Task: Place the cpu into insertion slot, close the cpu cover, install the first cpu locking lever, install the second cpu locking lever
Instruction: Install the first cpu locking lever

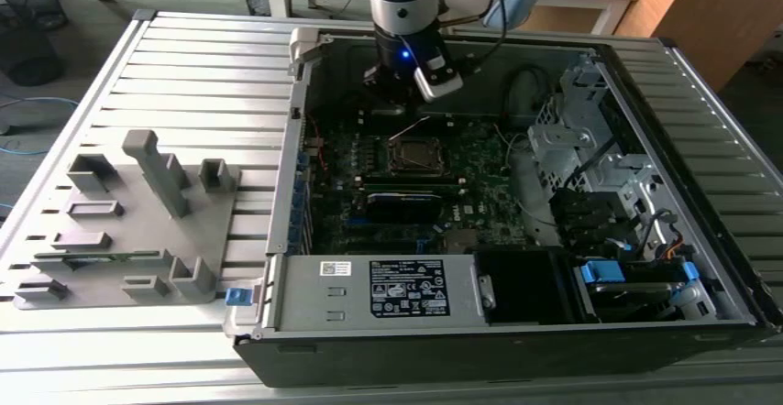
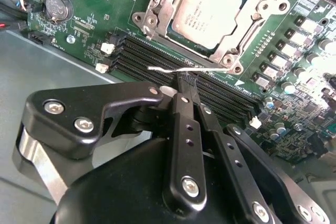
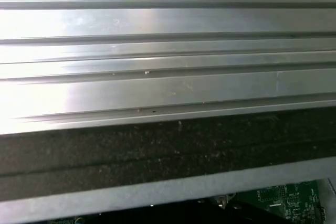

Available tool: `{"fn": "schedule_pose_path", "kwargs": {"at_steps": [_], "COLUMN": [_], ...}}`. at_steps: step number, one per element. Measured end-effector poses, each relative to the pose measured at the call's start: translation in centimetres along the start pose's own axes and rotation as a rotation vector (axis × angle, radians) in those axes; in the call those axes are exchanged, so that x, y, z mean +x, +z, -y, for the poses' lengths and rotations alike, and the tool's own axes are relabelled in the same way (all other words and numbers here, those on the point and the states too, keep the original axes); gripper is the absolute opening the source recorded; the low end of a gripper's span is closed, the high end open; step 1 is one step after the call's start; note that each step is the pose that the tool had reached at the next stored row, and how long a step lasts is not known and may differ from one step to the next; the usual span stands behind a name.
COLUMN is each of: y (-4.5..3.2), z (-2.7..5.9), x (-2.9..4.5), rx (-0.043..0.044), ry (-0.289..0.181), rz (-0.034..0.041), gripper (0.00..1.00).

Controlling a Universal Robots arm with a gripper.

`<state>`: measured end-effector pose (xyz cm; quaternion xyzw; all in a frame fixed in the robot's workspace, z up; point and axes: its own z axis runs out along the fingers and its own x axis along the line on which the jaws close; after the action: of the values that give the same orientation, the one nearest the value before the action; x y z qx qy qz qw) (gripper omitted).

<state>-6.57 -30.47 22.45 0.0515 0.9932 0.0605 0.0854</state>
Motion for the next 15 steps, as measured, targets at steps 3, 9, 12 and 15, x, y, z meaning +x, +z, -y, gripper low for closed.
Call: {"fn": "schedule_pose_path", "kwargs": {"at_steps": [3,9,12,15], "y": [-0.01,0.05,0.22,0.4], "z": [0.2,0.67,0.7,0.71], "x": [-0.11,-0.37,-0.46,-0.56], "rx": [0.0001,-0.0001,0.0,0.0001], "ry": [0.0,0.0,0.0,0.0], "rz": [-0.0001,0.0,0.0,0.0], "gripper": [0.11,0.11,0.11,0.11]}}
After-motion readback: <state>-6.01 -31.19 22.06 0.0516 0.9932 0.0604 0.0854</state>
